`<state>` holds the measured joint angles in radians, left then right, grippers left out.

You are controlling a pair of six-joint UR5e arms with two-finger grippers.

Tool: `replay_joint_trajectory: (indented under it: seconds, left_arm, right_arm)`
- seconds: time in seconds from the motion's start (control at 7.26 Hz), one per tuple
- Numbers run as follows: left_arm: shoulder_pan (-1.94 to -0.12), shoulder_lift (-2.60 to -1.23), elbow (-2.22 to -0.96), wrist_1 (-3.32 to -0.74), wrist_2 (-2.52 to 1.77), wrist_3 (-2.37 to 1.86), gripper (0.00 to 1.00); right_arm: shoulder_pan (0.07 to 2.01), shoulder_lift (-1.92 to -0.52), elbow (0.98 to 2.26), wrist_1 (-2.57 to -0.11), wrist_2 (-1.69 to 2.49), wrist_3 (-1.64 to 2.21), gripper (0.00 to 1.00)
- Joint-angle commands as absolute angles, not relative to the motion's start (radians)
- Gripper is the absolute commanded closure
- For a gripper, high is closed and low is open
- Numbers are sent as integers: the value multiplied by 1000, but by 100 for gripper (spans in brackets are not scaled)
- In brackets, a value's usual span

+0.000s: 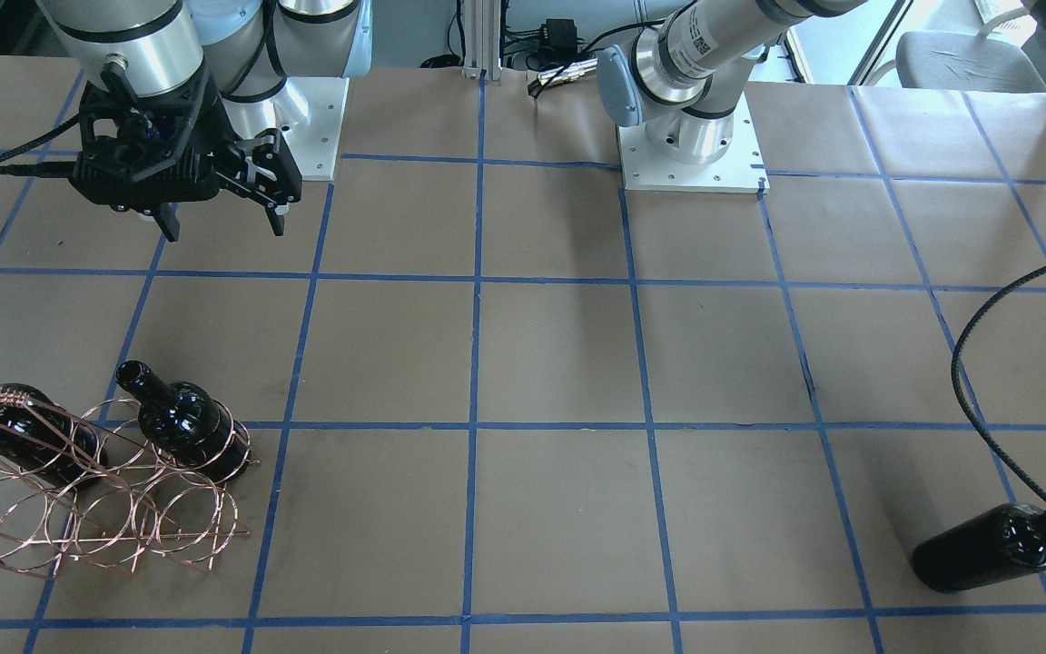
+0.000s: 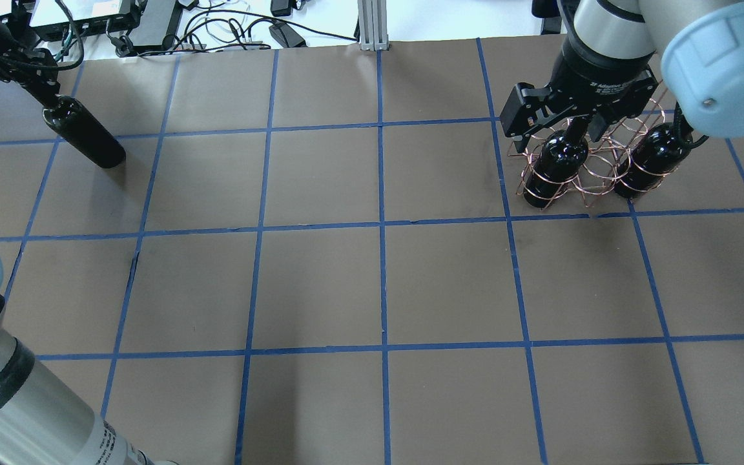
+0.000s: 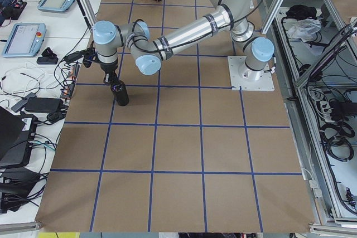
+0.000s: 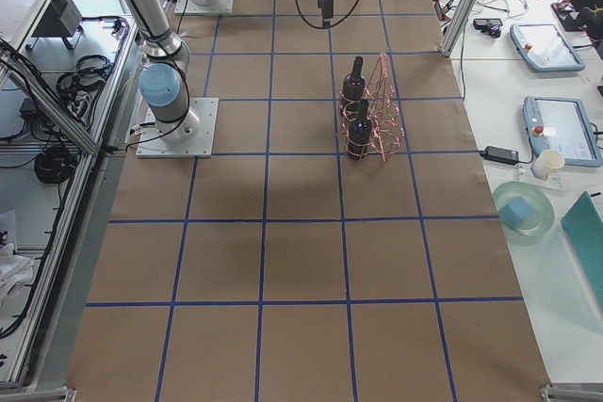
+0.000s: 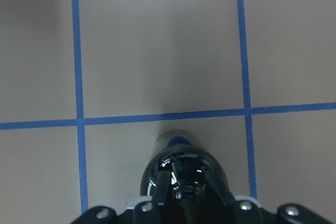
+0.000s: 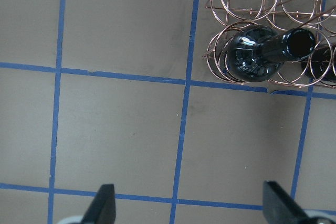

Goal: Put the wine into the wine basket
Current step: 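Close the left gripper on the bottle neck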

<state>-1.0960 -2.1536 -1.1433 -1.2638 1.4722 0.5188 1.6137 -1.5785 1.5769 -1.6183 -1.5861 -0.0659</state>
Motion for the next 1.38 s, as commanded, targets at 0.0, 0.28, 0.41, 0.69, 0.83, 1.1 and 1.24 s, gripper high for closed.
replay_joint_trajectory:
  seconds: [0.0, 0.28, 0.41, 0.69, 0.83, 1.1, 1.24]
  left_arm:
    - [-1104, -2119, -1146, -1321, 1473, 517, 100]
    - [-1103, -2118, -1154, -1310, 1471, 525, 100]
    - [-1103, -2120, -1154, -1295, 1473, 525, 100]
    - [-1103, -2123, -1154, -1259, 1474, 523, 40]
    - [-1103, -2117, -1157, -1262, 1474, 515, 9]
    - [-1103, -2106, -1169, -1266, 1473, 512, 0]
    - [-1103, -2106, -1169, -1264, 1473, 512, 0]
  right_arm:
    - [1614, -1578, 1577, -1618, -1586, -66, 0]
    - [1614, -1578, 1577, -1617, -1588, -66, 0]
    - [1614, -1578, 1577, -1617, -1586, -66, 0]
    - [1614, -1578, 1577, -1618, -1586, -66, 0]
    - [1614, -1578, 1577, -1617, -1586, -66, 0]
    - [1614, -1578, 1577, -1618, -1586, -66, 0]
    - [1614, -1578, 1577, -1618, -1586, -66, 0]
